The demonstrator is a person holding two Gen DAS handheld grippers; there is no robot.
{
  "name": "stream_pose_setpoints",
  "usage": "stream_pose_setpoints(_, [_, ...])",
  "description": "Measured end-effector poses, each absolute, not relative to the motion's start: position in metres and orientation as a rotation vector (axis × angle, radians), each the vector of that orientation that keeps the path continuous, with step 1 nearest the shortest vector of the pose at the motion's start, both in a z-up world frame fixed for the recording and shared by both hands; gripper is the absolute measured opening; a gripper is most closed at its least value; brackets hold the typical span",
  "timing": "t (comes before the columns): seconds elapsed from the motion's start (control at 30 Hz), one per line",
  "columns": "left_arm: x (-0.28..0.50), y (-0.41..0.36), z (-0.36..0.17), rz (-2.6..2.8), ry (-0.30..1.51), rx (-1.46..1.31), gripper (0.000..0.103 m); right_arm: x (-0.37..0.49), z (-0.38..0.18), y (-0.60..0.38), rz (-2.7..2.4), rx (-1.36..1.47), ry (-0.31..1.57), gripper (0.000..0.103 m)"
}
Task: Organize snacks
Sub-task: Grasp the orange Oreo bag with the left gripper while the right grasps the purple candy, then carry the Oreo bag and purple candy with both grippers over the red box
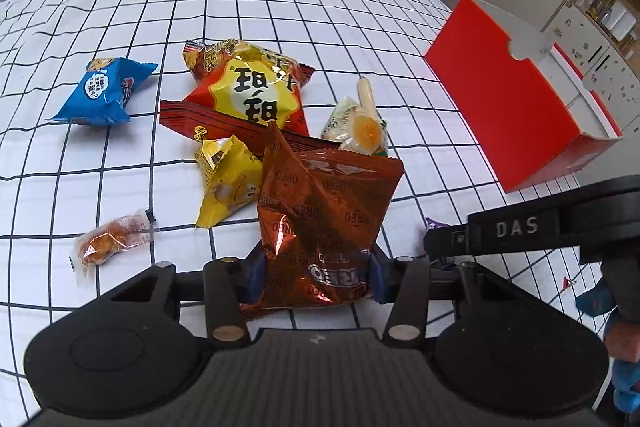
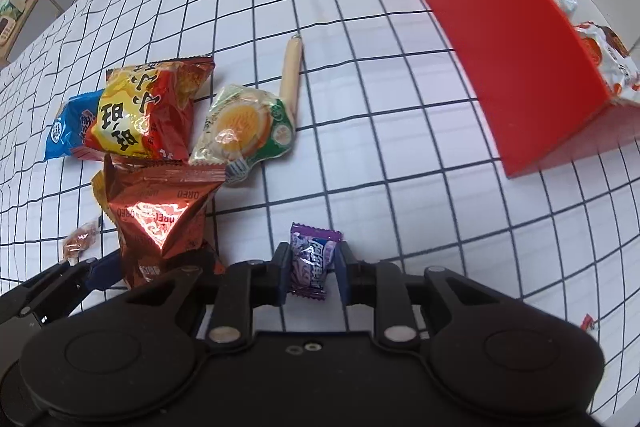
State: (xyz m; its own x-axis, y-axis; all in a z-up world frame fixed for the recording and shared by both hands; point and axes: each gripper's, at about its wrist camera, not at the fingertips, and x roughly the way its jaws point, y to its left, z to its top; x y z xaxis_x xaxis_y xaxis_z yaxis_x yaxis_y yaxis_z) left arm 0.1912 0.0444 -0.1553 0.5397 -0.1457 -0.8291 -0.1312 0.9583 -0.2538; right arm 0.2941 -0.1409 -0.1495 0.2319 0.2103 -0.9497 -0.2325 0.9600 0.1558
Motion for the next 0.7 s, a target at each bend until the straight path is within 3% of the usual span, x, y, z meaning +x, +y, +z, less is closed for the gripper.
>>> stream_pose_setpoints(0.7, [0.170, 0.014, -0.091, 0.003, 1.015, -0.317, 0.047, 0.259, -0.076, -0.196, 0.447, 0.027, 1.170, 0.021])
